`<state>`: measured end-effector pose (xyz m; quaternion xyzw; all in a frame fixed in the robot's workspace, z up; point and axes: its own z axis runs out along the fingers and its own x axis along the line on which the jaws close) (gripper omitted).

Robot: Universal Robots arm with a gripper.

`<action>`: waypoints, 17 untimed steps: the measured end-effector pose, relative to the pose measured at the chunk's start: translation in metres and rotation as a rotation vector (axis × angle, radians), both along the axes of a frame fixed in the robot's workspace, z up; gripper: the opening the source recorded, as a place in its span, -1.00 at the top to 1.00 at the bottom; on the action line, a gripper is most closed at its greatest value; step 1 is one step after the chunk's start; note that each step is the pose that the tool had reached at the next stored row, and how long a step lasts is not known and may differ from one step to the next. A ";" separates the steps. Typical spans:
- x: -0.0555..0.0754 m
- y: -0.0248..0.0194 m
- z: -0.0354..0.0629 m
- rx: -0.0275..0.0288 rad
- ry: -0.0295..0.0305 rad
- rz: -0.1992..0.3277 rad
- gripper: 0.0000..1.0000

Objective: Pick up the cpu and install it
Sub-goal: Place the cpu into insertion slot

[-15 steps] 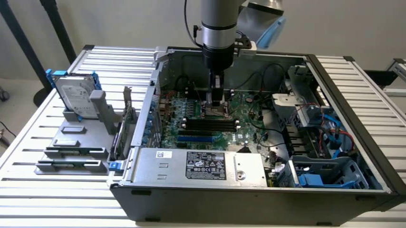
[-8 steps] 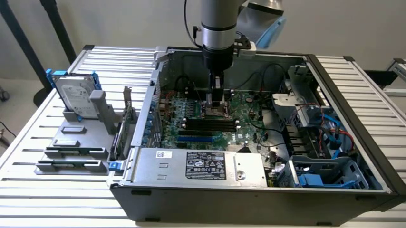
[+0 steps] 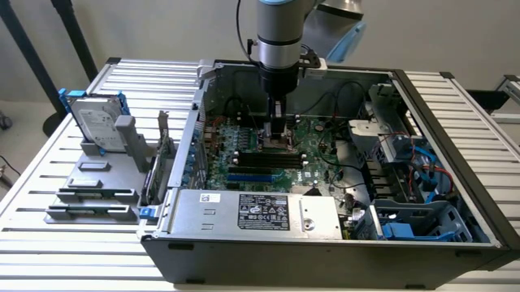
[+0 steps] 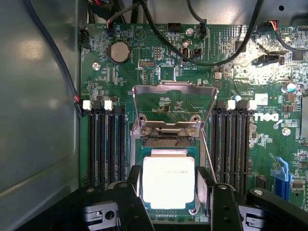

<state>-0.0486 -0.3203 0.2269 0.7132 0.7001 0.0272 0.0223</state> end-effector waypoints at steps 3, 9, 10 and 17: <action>0.000 -0.0010 -0.0032 0.0026 0.0029 0.000 -0.09; 0.002 -0.0044 -0.0091 0.0105 0.0076 0.000 -0.09; 0.002 -0.0050 -0.0098 0.0119 0.0087 0.000 -0.09; 0.004 -0.0066 -0.0143 0.0196 0.0175 0.000 -0.09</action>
